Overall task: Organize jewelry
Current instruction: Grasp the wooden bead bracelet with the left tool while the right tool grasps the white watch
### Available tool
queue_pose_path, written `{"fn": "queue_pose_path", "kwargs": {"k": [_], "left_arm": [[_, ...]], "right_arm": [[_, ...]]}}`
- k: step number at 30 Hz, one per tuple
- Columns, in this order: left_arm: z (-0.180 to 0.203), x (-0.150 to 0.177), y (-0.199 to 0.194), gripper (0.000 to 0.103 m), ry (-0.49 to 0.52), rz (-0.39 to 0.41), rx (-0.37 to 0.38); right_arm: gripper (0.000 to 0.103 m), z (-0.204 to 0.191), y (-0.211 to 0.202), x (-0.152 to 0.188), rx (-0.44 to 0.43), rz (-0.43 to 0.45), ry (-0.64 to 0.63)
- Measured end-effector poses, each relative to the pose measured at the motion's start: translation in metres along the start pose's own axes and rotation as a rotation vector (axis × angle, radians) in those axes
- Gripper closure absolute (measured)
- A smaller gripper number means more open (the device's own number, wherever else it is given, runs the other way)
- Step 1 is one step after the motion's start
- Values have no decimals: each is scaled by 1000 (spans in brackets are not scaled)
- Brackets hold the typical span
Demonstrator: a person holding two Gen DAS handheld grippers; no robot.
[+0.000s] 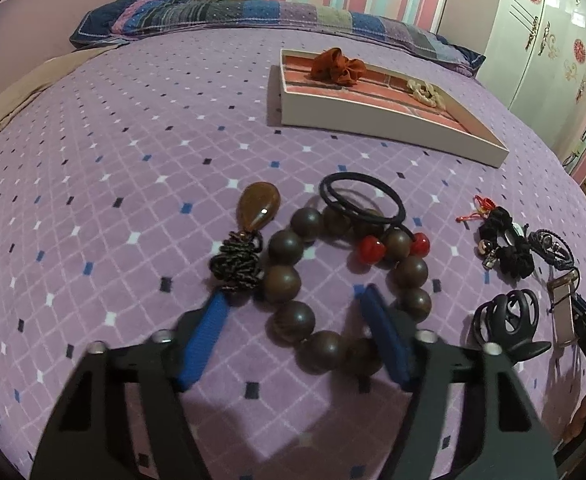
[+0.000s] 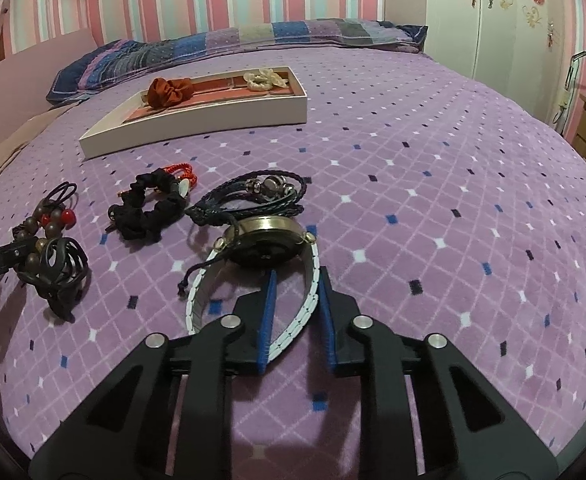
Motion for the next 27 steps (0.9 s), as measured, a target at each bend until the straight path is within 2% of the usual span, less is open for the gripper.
{"fn": "queue_pose_path", "kwargs": {"k": [1,4,8,13,27], "left_arm": [[-2,0,-1,58,-1,0,2],[-6,-1,-3,71,-21,-5,36],[-7,0,-6,82,-31,-5,47],[-8,5,-10,83,-44,-12,80],[0,8,-21,84,2,-2,59]], "right_arm": [[87,0,0,0,-1,-1,0],[90,-1,-2,-2,-7,1,-2],[92,-1,-4,-3,-12,-3,-2],[94,0,-9,-5,-14,3,0],[94,2,-17,-2,-28,13,12]]}}
Point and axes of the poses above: each gripper's, at about its wrist camera, not at the fingertips, and y roughly the way its jaws point, z to its right, x to its underside, the point moved 10 cm from there along y, roughly the way its jaws point, and after that the axes turned 9 degrees about y, right-handed, at the moved point
